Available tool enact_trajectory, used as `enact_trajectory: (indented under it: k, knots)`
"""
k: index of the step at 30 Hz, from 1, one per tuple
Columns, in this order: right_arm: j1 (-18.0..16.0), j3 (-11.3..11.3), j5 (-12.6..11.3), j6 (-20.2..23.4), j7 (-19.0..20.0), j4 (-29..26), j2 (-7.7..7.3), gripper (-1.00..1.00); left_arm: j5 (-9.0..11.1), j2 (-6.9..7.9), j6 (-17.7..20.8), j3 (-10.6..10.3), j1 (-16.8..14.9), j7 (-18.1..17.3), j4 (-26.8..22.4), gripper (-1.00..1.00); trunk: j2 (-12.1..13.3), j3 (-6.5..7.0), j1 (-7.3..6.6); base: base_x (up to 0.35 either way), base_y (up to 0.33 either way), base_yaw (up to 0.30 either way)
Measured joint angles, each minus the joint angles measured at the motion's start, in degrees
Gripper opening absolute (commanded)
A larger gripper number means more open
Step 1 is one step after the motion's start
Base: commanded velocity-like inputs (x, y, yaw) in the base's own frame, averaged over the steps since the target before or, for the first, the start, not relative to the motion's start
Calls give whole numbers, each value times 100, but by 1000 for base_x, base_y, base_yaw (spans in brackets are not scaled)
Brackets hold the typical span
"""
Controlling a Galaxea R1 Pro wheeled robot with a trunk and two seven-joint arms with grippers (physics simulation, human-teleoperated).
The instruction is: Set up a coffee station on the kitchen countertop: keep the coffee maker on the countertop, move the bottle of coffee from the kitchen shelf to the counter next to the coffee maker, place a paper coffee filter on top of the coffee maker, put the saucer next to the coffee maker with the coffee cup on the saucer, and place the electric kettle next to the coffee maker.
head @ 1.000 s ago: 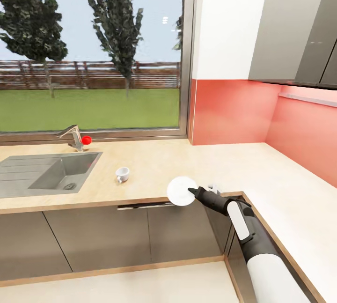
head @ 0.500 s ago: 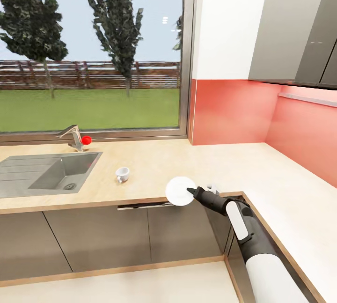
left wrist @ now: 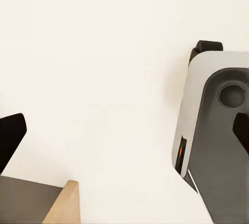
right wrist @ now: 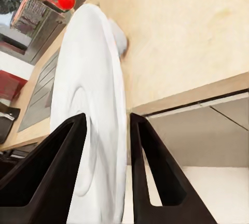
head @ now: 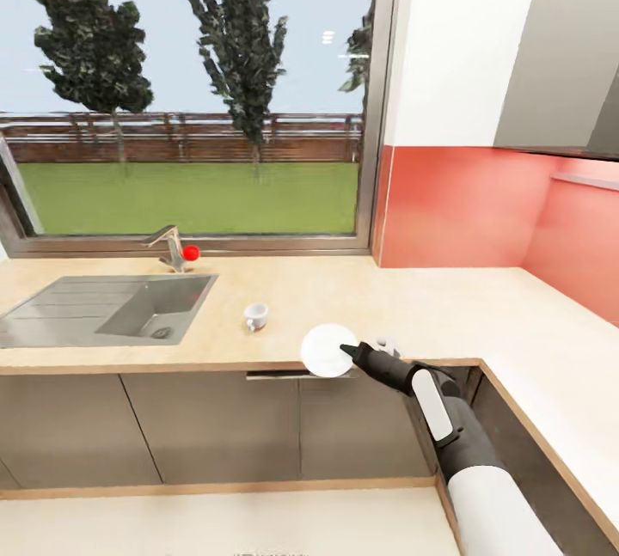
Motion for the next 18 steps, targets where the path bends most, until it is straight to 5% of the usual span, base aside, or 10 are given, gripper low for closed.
enact_trajectory:
  k: [18]
  knots:
    - [0, -1, -4, 0, 0, 8, 0, -100, -3, -6, 1, 9, 2, 8, -1, 100, 0, 80, -1, -44, 298, 246]
